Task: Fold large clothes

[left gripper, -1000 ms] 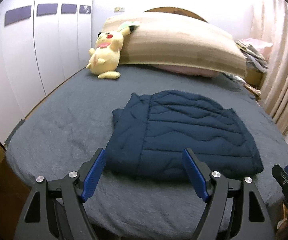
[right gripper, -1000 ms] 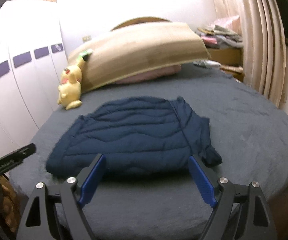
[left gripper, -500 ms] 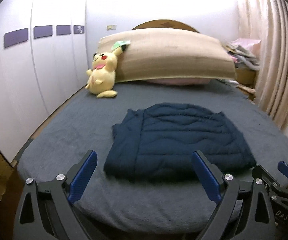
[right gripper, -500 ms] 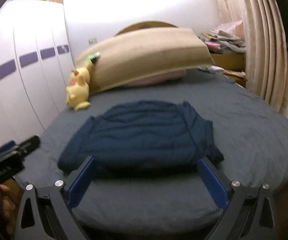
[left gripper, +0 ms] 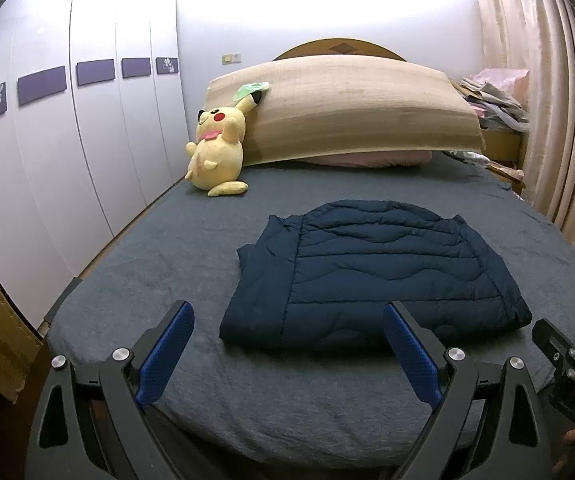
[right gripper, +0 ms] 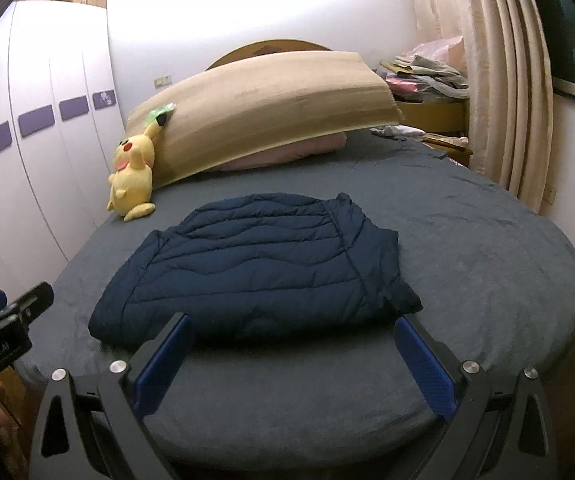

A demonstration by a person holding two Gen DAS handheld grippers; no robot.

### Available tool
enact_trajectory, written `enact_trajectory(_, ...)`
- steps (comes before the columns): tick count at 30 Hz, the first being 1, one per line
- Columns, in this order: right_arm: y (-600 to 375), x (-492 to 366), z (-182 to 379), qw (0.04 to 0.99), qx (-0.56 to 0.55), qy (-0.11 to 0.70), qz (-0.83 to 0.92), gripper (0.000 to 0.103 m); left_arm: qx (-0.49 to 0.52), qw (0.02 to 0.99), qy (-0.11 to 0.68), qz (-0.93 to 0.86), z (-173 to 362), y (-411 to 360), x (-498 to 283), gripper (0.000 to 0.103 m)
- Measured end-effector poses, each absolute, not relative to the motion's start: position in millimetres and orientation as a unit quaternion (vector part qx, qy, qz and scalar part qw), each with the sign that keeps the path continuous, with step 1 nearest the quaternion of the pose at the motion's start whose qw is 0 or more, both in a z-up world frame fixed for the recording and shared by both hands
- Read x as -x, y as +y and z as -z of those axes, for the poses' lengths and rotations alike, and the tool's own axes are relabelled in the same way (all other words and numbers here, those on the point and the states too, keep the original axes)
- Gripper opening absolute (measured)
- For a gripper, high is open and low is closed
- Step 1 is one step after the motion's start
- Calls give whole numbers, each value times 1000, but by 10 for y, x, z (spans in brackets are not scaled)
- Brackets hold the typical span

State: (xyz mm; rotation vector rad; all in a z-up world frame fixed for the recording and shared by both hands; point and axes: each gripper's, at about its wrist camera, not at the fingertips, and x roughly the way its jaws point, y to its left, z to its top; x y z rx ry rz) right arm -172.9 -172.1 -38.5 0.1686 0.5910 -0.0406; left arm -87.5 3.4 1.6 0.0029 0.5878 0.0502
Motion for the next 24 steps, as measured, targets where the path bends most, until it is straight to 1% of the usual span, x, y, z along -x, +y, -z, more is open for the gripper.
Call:
enact_trajectory(10,-1633,1797,302,961,-61,268,8,102,7,953,301,-22,28,59,847,95)
enact_trajectory(24,-1568,1838,273,965,-47,258,-1,102,21,949,314,-26,109,131,817,95)
